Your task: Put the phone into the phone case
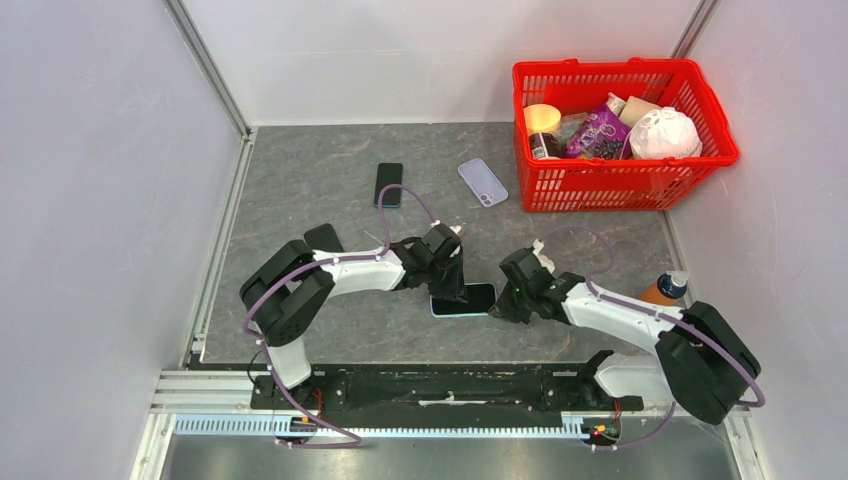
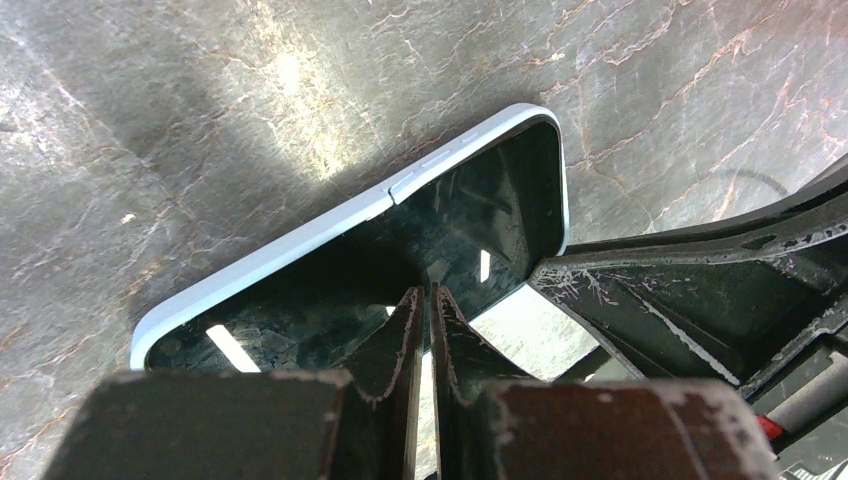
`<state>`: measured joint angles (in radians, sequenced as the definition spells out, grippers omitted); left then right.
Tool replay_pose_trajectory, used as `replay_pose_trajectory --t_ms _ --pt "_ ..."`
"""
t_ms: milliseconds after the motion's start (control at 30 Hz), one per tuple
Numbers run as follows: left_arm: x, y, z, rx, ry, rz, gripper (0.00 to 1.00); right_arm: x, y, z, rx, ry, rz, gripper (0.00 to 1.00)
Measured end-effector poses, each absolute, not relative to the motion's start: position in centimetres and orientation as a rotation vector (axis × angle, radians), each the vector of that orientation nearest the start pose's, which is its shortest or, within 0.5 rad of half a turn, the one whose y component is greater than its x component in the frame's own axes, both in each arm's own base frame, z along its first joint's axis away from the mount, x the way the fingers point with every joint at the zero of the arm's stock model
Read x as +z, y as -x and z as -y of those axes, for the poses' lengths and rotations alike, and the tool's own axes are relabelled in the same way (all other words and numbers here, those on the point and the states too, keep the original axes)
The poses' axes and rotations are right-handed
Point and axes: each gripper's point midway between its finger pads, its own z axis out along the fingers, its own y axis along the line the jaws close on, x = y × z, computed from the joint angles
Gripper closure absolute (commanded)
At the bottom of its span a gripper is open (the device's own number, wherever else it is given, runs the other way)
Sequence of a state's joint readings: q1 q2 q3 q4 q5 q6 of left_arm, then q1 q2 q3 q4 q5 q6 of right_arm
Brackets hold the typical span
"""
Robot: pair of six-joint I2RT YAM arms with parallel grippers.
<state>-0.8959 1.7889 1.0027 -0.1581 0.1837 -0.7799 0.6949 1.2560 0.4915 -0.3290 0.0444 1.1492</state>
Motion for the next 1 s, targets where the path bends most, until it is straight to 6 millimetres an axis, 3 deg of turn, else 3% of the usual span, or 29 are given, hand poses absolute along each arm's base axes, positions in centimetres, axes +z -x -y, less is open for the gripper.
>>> replay_pose_trajectory --t_ms 167,300,500,767,1000 --pt "2.8 -20.9 35.8 -0.828 -0.240 -2.727 0.88 0.9 -18.1 -18.7 0.427 -0.598 -2.704 0.63" --pt "2.8 -21.0 35.8 -0.828 -0.235 -2.727 0.88 1.7 -19.1 -18.2 0.451 -0.559 -2.643 0.51" --pt "2.8 -21.2 35.6 -0.828 -0.228 -2.728 0.87 1.8 -21.1 -15.6 0.355 -0.508 -2.584 0.52" --pt "2.8 -21.2 35.6 -0.828 -0.227 -2.728 0.88 1.9 -22.3 -16.7 0.389 -0.391 -2.577 0.51" --pt "2.8 -21.3 35.6 -0.829 -0.223 -2.728 0.87 1.8 -22.8 -17.9 0.419 -0.341 -2.594 0.58"
